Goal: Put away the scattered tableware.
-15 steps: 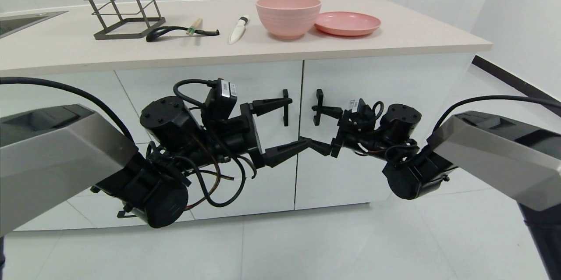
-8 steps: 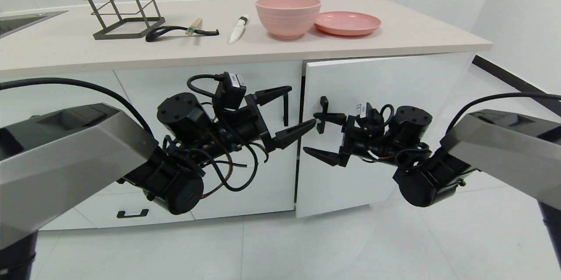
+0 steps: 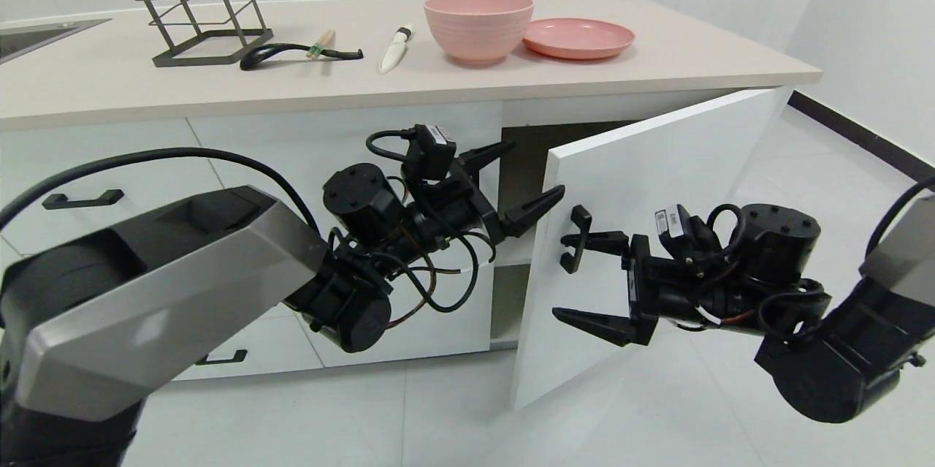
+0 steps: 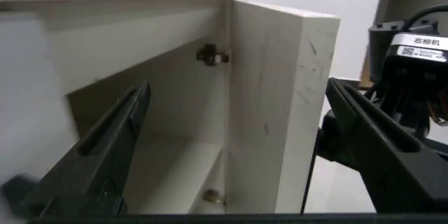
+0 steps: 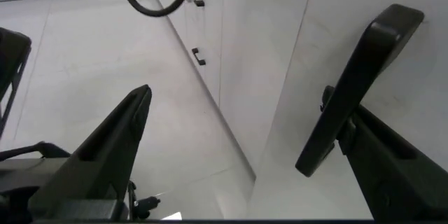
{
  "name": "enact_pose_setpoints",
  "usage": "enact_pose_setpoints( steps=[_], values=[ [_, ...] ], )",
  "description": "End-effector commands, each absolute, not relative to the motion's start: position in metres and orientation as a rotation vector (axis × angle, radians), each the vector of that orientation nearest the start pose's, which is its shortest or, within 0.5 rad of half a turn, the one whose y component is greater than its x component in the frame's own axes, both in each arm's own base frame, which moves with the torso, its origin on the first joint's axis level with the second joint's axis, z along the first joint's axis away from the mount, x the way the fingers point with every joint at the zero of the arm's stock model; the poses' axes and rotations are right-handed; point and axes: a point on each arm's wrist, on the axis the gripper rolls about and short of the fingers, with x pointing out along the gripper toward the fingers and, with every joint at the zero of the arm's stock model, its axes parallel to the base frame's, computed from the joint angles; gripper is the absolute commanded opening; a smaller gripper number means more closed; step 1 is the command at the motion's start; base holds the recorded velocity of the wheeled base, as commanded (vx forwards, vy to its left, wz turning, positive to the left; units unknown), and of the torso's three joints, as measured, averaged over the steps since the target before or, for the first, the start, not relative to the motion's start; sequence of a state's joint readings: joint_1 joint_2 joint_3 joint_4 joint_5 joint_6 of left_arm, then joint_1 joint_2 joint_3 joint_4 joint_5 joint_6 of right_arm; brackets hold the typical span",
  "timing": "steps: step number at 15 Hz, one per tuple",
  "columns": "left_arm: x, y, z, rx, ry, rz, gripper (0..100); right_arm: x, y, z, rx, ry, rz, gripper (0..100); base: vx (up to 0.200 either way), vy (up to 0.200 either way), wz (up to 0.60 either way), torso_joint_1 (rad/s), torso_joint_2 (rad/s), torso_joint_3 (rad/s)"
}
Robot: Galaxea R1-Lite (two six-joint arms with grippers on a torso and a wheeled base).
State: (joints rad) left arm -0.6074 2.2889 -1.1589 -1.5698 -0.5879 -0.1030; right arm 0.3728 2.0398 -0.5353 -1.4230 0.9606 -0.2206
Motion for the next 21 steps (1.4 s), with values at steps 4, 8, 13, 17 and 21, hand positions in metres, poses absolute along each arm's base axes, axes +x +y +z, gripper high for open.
enact_pose_setpoints(
  steps=[4,8,13,17,21],
  values=[
    [0.296,-0.328,0.137,-0.181,-0.39,-1.403,100,0.284,0.12,0.103,-0.179,-0.105,1.305,100,0.0,0.0,0.0,0.0,0.0,0.0],
    [0.292,-0.337,0.143,-0.199,-0.416,-1.424,100,0.296,0.1,0.089,-0.171,-0.056,1.239,100,0.0,0.0,0.0,0.0,0.0,0.0],
    [0.295,-0.335,0.147,-0.202,-0.432,-1.415,100,0.317,0.079,0.066,-0.159,-0.003,1.163,100,0.0,0.0,0.0,0.0,0.0,0.0],
    [0.299,-0.332,0.147,-0.215,-0.424,-1.378,100,0.307,0.075,0.075,-0.169,-0.01,1.138,100,0.0,0.0,0.0,0.0,0.0,0.0],
    [0.312,-0.32,0.146,-0.231,-0.411,-1.291,100,0.259,0.061,0.11,-0.208,-0.047,1.024,100,0.0,0.0,0.0,0.0,0.0,0.0]
  ],
)
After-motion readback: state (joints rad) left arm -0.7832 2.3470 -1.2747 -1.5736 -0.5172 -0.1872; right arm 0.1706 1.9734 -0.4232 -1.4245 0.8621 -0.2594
